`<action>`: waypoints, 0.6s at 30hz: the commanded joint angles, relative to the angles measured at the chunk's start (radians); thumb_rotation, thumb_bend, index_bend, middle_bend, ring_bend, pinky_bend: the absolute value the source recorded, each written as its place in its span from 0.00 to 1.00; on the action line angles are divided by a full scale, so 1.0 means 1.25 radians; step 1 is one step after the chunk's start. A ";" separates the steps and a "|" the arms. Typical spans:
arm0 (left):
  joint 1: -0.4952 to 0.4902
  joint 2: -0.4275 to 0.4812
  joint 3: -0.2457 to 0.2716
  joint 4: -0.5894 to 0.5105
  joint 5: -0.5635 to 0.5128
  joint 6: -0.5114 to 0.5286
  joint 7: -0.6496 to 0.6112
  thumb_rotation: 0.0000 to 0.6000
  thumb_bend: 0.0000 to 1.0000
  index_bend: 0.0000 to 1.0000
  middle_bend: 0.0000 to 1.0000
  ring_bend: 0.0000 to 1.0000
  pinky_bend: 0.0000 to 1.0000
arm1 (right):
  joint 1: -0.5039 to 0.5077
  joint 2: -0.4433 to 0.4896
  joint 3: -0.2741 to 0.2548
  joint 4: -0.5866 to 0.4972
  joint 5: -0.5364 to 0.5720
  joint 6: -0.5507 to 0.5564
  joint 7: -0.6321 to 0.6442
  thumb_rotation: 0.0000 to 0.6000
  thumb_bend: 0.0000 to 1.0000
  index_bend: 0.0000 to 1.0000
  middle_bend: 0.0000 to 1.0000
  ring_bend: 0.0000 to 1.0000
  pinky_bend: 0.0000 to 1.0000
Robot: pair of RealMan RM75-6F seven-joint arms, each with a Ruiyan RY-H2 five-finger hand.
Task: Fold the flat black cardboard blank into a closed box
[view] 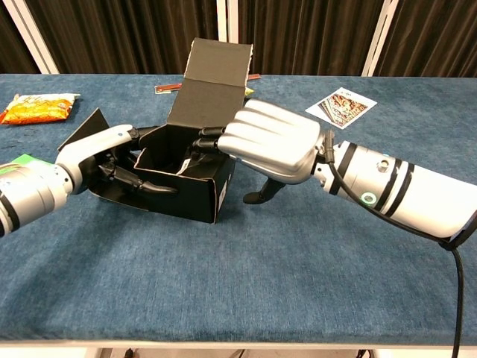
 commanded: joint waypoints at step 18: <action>0.009 -0.010 -0.018 -0.002 -0.022 -0.005 -0.013 0.99 0.00 0.54 0.53 0.69 0.79 | 0.020 0.012 0.019 -0.053 0.025 -0.083 -0.031 1.00 0.18 0.80 0.69 0.78 1.00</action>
